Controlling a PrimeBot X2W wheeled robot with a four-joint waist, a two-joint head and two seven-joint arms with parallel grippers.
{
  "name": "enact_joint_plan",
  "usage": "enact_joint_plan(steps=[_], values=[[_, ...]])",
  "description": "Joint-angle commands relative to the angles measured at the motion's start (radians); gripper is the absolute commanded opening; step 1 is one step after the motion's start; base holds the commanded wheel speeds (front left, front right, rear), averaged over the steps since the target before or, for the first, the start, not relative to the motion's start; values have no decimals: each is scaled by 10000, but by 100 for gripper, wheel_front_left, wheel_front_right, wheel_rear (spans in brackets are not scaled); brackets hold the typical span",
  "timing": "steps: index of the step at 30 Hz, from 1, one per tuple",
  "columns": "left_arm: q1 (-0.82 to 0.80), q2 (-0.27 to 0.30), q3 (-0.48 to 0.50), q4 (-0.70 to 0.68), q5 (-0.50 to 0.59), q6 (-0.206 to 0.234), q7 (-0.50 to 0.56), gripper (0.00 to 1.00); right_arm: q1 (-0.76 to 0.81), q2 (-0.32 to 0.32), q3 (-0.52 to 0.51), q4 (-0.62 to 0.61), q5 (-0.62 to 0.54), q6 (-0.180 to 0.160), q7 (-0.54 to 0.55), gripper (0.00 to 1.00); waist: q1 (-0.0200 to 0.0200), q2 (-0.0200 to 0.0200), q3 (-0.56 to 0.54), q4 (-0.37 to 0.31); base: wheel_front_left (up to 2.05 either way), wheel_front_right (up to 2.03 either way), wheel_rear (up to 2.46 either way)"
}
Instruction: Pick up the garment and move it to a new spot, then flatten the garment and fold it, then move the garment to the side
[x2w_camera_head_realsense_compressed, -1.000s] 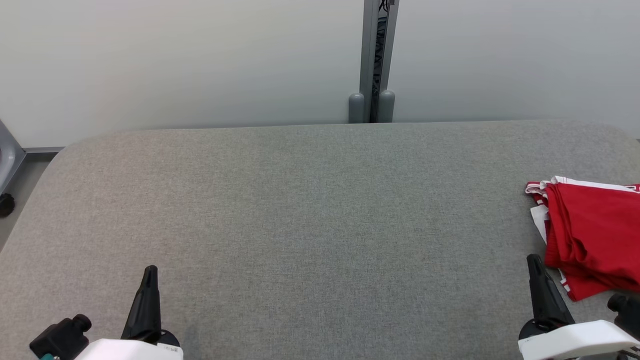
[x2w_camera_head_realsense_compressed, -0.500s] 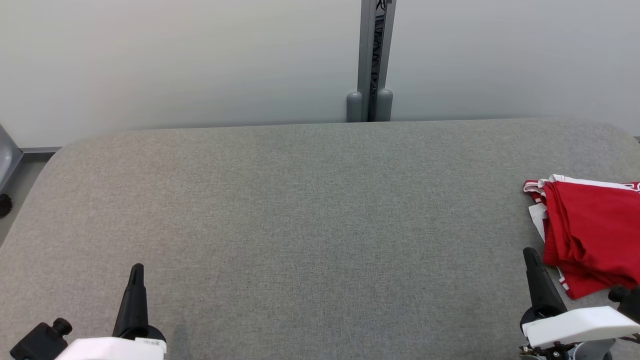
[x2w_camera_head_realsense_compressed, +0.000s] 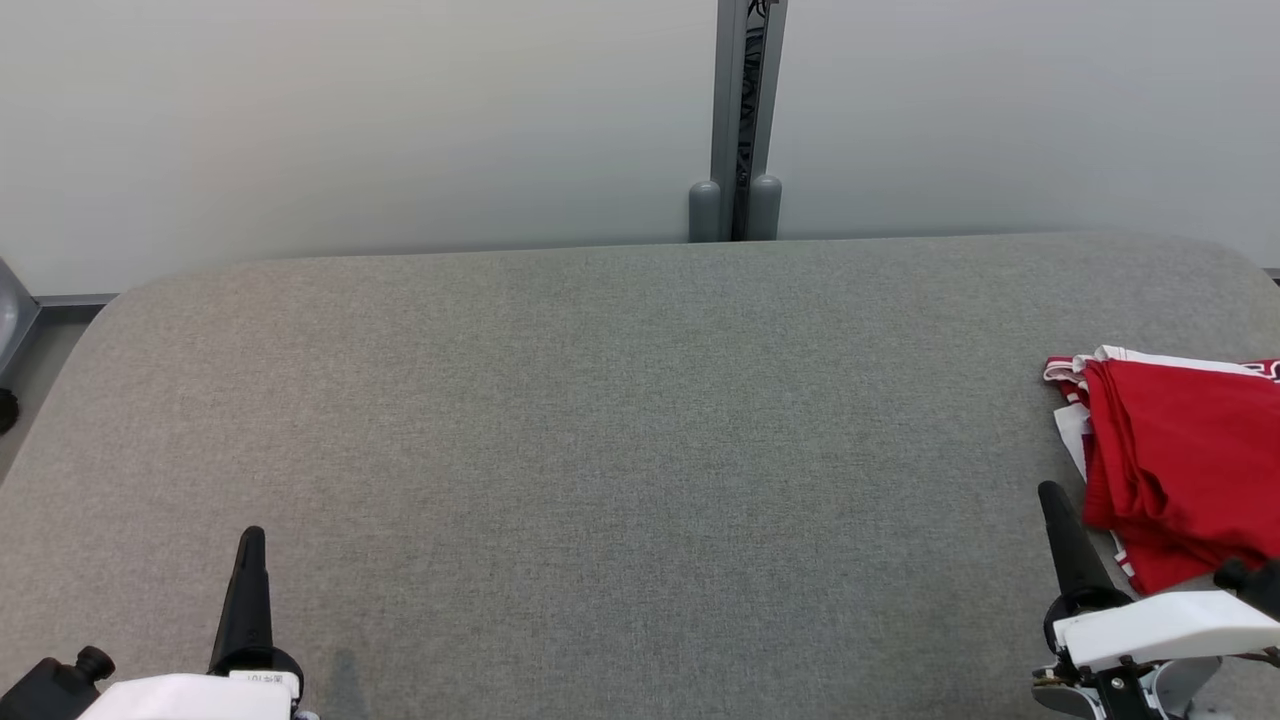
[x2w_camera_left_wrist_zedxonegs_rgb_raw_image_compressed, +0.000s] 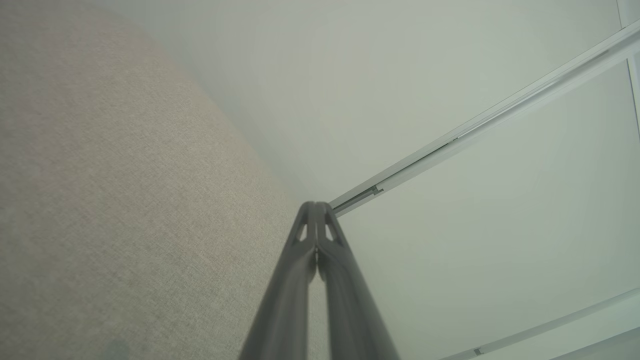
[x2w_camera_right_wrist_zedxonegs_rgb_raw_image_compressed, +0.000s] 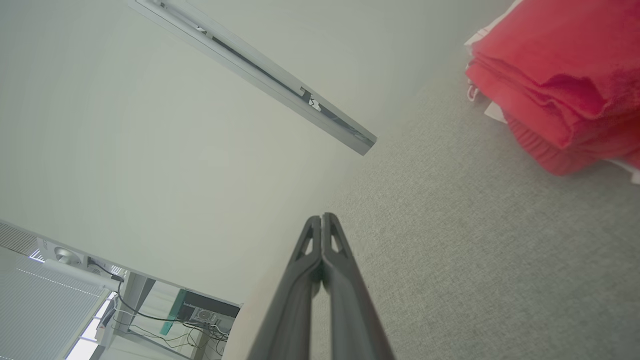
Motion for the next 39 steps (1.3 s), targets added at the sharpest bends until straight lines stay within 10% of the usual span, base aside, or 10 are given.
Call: enact_joint_plan(steps=[1,39], values=[[-117,67,113,-168,-264,15,69,0,-226,-74,-11,-14,284,1,88,0,0,0,3,-4,0,0,0],[-101,-2,819,-469,-3600,19,895,0,-1096,30,-144,814,3676,2,1095,0,0,0,91,-150,0,0,0]])
